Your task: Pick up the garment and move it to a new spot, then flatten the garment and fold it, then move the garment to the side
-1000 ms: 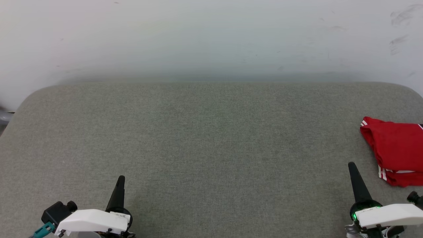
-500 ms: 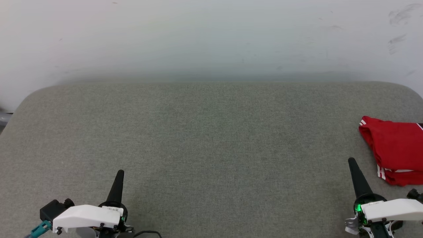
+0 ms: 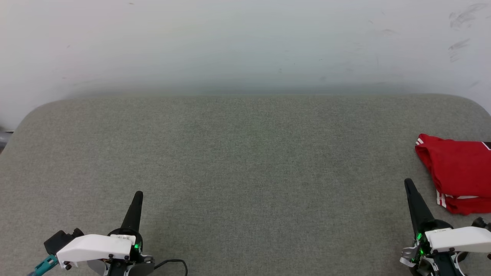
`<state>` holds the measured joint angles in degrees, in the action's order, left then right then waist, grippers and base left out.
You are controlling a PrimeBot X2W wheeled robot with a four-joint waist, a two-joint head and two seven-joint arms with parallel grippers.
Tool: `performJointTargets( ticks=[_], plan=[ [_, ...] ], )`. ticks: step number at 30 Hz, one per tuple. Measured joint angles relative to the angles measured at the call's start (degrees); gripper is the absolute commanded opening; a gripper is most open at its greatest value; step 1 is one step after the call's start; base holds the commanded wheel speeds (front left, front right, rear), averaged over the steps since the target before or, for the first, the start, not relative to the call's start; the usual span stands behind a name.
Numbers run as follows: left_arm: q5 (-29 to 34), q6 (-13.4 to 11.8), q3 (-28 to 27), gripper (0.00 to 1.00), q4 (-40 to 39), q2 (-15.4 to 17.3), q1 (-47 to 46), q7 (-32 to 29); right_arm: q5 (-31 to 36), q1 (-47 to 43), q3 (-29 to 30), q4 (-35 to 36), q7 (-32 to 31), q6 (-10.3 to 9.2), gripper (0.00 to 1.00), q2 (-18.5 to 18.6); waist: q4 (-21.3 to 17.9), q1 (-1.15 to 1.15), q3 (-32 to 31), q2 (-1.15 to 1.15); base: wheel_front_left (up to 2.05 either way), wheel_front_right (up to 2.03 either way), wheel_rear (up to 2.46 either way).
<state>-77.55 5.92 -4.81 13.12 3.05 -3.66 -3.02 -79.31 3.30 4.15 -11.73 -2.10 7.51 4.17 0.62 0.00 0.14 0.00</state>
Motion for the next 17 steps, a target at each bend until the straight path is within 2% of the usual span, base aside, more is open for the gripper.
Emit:
performJointTargets(
  ticks=[17],
  plan=[
    [-8.0, 0.7, -1.0, 0.0, 0.5, -0.1, -1.2, -1.9, -7.7, 1.4, 0.5, -1.3, -1.8, 0.0, 0.0, -0.1, -0.3, 0.0, 0.0, 0.0, 0.0, 0.0, 0.0]
  ],
)
